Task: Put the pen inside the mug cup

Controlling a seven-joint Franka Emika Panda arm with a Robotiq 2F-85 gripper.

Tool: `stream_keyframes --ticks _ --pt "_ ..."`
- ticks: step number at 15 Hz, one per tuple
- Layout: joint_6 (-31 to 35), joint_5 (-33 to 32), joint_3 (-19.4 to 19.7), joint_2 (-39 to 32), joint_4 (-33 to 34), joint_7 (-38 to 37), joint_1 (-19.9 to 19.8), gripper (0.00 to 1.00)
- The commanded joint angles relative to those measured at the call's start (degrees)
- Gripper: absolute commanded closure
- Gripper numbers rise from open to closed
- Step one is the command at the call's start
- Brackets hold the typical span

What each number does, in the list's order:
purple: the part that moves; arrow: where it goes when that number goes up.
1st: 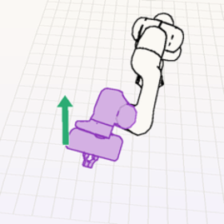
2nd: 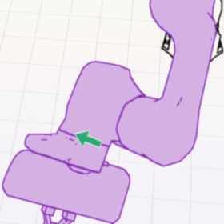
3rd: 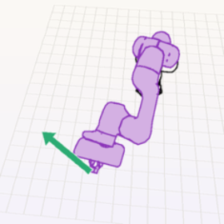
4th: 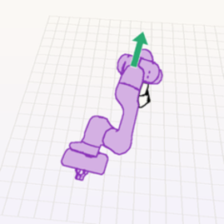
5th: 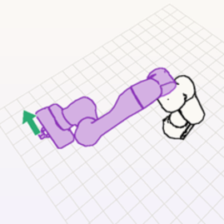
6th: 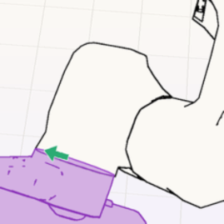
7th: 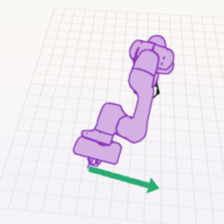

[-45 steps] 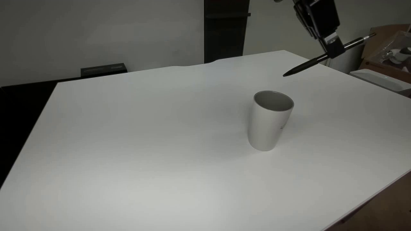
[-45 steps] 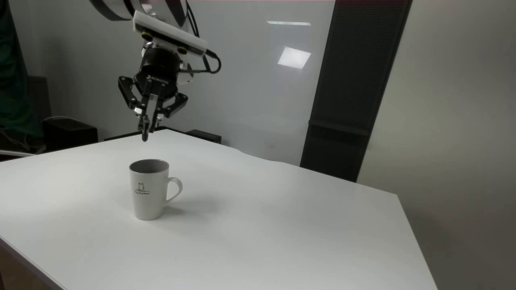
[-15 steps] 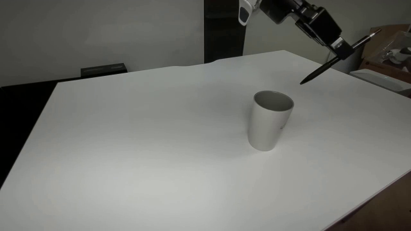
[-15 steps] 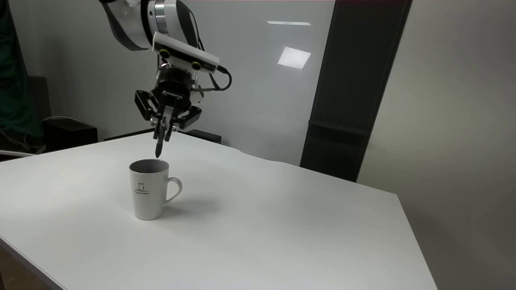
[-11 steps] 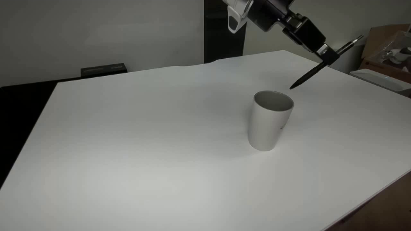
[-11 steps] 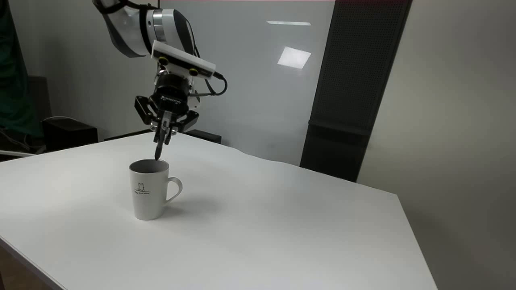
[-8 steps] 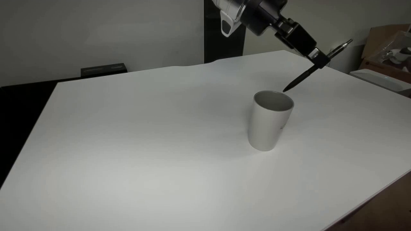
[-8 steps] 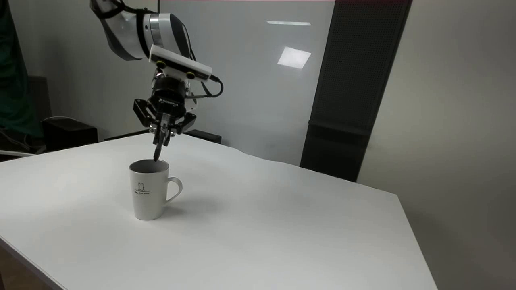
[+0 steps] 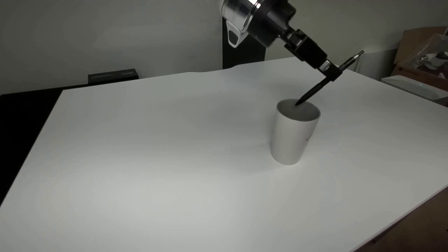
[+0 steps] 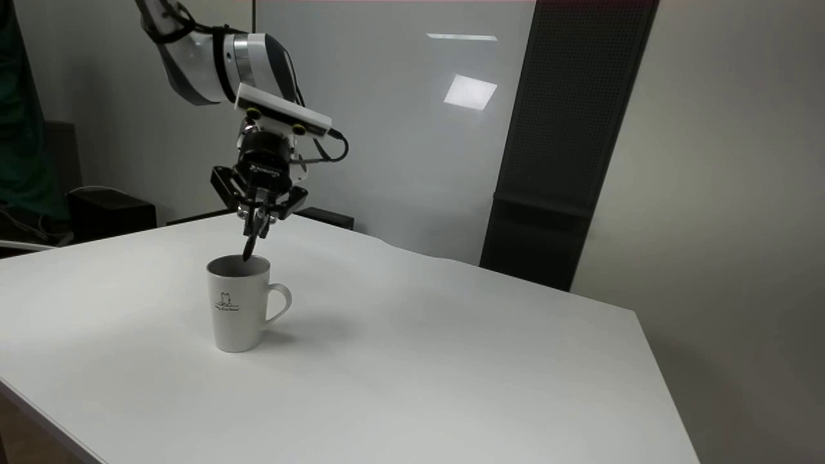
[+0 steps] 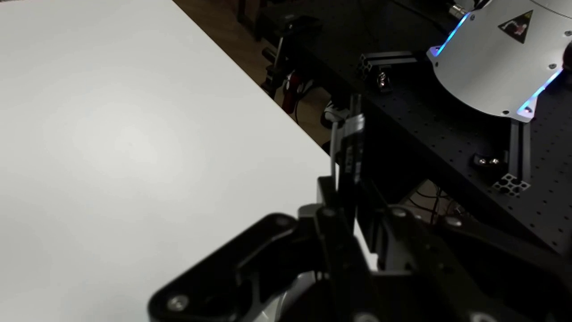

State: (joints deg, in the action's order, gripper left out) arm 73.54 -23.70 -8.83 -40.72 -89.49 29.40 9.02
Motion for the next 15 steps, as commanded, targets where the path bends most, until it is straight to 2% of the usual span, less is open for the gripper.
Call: stream_keyframes --ticks 1,5,6,7,15 --pt "-2.6 -0.4 -0.6 -2.1 3.0 0.4 0.3 0.96" --pt "-3.2 -0.4 -1.0 -3.2 3.8 0.7 0.5 0.96" --pt "-3.5 -0.4 -1.0 -3.5 4.1 0.8 0.6 0.59" --pt "-3.7 -0.5 -1.1 -3.7 4.4 1.0 0.6 0.58" --pt "-1.9 2.1 -1.6 -2.0 3.9 0.2 -0.4 0.05"
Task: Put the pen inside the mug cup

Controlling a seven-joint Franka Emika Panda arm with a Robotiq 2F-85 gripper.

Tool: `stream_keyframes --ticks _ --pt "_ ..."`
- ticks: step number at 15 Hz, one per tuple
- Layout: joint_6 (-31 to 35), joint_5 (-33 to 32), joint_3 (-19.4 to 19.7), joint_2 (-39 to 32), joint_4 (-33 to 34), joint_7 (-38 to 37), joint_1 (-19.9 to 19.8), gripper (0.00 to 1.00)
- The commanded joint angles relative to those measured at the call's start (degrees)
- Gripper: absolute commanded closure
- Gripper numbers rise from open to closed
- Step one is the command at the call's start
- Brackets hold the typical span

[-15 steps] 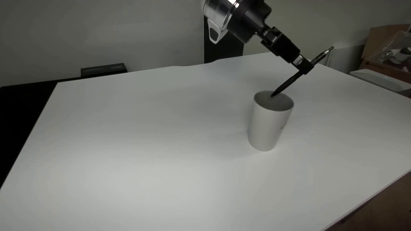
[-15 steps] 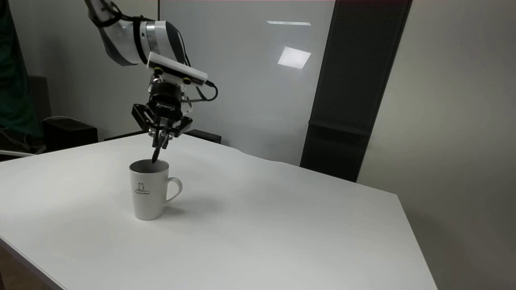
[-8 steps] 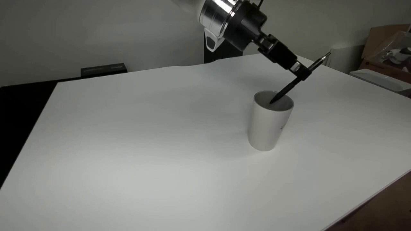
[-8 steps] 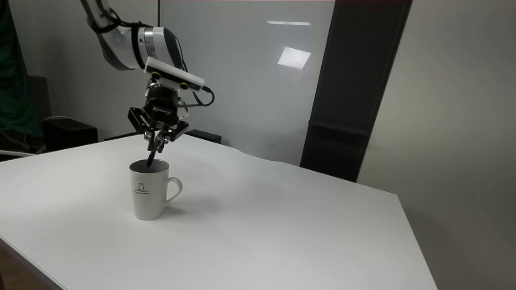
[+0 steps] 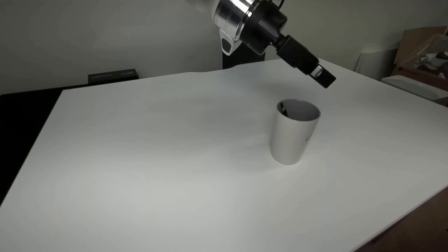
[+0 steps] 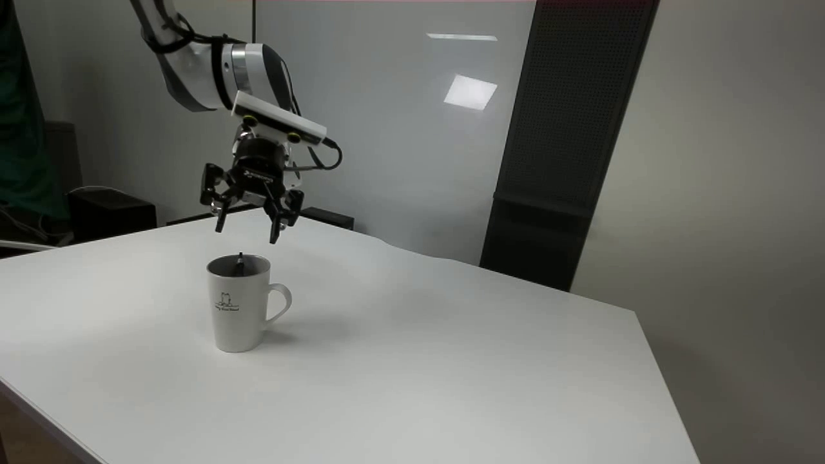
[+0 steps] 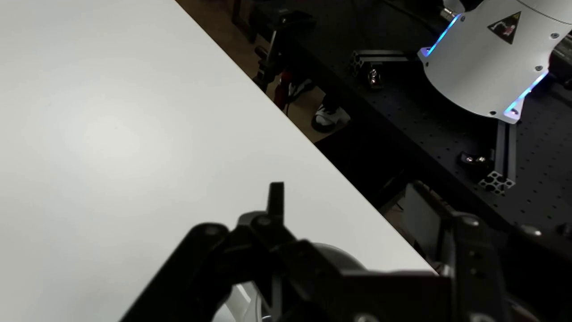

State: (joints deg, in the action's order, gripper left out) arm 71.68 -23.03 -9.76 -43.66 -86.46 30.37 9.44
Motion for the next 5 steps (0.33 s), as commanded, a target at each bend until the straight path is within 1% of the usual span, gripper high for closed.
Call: stream_keyframes --ticks 1,2,5 --pt "1.2 1.7 -0.9 2.2 -0.5 -0.8 -1.0 0.01" --pt "2.5 2.0 -1.2 4.1 -2.2 -1.1 -1.3 0.0" --pt "6.3 2.9 -1.7 10.2 -7.4 -2.1 -1.6 0.0"
